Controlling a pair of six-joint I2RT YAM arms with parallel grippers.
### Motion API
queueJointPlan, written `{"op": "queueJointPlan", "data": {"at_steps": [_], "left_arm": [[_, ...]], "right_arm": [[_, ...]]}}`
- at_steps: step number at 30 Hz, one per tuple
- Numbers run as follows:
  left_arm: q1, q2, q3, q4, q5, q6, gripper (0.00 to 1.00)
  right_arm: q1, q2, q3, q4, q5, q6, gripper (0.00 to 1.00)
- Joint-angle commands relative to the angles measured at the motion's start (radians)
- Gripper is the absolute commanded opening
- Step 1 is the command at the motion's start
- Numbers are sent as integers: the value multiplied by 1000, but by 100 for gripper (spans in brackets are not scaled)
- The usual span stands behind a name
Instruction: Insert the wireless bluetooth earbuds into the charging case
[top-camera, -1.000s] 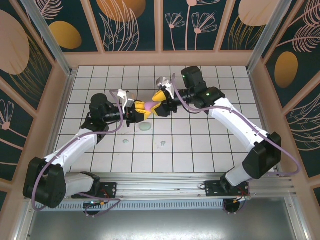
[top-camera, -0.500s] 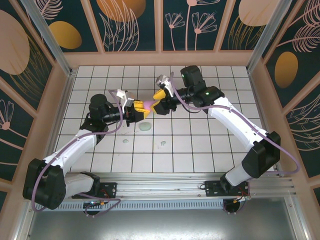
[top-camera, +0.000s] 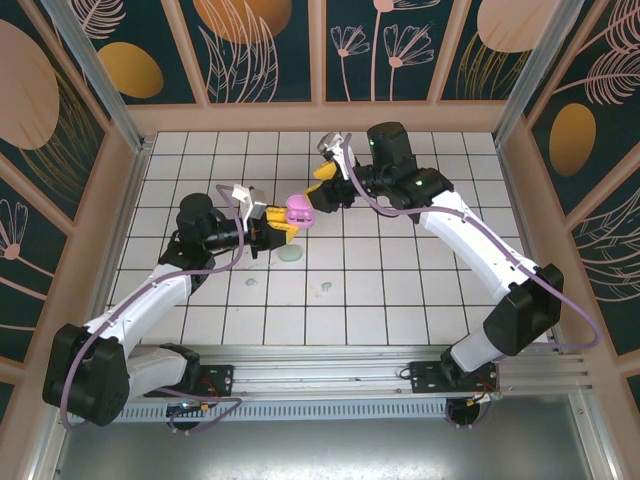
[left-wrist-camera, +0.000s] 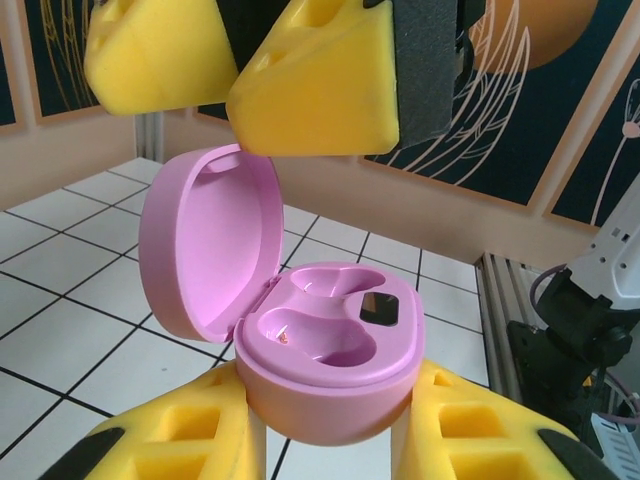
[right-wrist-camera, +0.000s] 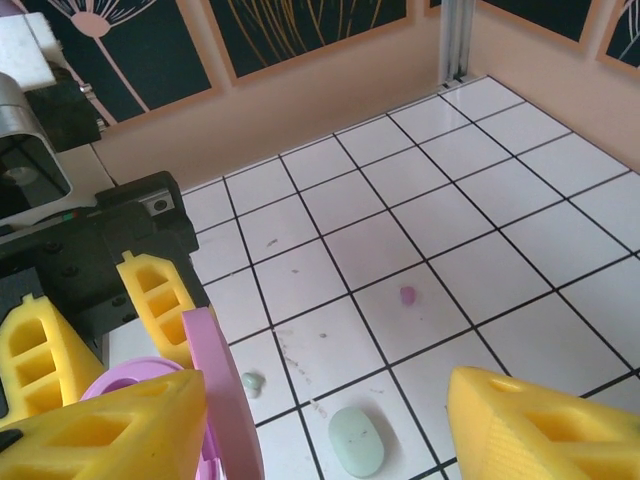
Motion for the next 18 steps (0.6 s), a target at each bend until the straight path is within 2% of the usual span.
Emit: {"op": "queueJointPlan", "data": {"at_steps": [1,6,11,16,18], "left_arm": [[-8,-28,0,38,-4,18,10],[-4,-23,-12,44,-49,19,9],[5,-22,-20,73,-69,4,10],[26,-36,-23,80,-96,5,10],[38,-47,-27,80,-107,3,10]], "right_arm": [[-15,8,3,42,47,40,64],[-28,-23,-28,87,-9,106,64],[-37,-59,-79,158,-39,242,65],[-38,-73,-117,167,-19,311,65],[-69,-78,-138,179,1,342,65]]}}
